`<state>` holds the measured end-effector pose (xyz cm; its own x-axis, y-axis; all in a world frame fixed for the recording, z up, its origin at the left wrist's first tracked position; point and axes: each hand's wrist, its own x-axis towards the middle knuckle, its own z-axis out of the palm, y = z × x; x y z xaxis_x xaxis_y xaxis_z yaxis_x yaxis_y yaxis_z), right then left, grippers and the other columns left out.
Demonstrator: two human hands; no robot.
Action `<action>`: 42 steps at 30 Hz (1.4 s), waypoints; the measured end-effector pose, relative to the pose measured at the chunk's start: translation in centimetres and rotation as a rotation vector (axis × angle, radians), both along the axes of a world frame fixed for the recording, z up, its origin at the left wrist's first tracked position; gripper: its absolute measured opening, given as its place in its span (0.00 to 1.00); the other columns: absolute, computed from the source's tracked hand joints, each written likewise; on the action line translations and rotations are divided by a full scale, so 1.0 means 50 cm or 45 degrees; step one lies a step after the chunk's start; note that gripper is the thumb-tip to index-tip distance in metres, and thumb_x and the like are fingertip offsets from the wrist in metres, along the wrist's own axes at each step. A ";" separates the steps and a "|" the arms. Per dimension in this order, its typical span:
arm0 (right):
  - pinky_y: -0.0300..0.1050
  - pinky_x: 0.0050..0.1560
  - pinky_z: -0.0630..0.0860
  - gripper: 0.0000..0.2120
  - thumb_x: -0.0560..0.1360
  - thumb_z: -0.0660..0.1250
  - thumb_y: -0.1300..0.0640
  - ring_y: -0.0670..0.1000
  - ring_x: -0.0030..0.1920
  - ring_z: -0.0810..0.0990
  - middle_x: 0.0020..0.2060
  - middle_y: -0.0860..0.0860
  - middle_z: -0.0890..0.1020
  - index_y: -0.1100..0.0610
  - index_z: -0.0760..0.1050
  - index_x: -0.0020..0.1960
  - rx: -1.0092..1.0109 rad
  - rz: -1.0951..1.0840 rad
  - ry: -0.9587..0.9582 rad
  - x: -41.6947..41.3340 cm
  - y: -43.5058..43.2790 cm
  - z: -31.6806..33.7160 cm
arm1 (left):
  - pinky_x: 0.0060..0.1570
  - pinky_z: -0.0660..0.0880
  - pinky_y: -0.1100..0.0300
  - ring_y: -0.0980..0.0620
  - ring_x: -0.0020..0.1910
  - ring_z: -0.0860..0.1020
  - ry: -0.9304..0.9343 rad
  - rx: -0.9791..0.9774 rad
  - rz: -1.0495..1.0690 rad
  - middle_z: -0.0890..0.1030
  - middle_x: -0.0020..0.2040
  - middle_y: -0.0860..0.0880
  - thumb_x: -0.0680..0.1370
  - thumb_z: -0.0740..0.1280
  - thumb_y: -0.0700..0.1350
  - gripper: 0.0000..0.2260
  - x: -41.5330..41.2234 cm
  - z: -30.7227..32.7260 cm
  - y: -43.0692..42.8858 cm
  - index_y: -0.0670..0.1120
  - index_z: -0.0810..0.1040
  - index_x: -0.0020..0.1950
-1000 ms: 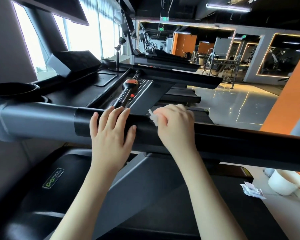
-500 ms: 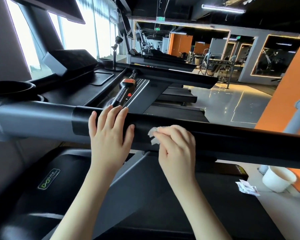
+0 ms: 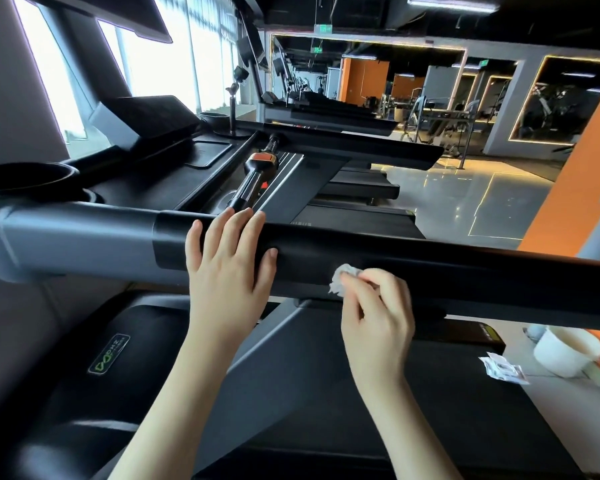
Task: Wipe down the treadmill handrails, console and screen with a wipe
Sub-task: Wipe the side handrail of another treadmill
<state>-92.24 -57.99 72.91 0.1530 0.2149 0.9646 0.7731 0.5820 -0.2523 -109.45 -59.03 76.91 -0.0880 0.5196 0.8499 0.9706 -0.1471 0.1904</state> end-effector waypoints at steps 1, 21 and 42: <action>0.35 0.48 0.74 0.11 0.77 0.64 0.68 0.50 0.43 0.75 0.44 0.48 0.77 0.61 0.84 0.43 -0.009 0.004 0.003 -0.008 -0.002 -0.009 | 0.71 0.54 0.44 0.45 0.68 0.68 -0.001 0.004 0.001 0.76 0.64 0.46 0.79 0.58 0.50 0.20 0.000 0.000 0.000 0.44 0.74 0.67; 0.47 0.43 0.73 0.10 0.75 0.64 0.67 0.56 0.41 0.74 0.40 0.51 0.81 0.58 0.84 0.45 -0.113 0.068 -0.074 -0.052 0.028 0.110 | 0.70 0.56 0.44 0.45 0.68 0.69 0.041 0.021 -0.002 0.76 0.64 0.46 0.79 0.58 0.50 0.20 -0.007 -0.004 0.003 0.43 0.75 0.67; 0.52 0.59 0.71 0.08 0.77 0.58 0.59 0.54 0.51 0.75 0.48 0.50 0.81 0.54 0.76 0.49 -1.156 0.115 -0.355 -0.063 0.069 0.250 | 0.69 0.55 0.45 0.44 0.68 0.69 0.051 0.028 -0.040 0.77 0.64 0.46 0.78 0.59 0.50 0.20 -0.014 -0.001 0.004 0.43 0.75 0.66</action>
<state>-95.38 -54.53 85.39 -0.1107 0.8993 0.4231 0.8354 0.3149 -0.4506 -110.15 -58.84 76.86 -0.0377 0.5025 0.8638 0.9723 -0.1811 0.1477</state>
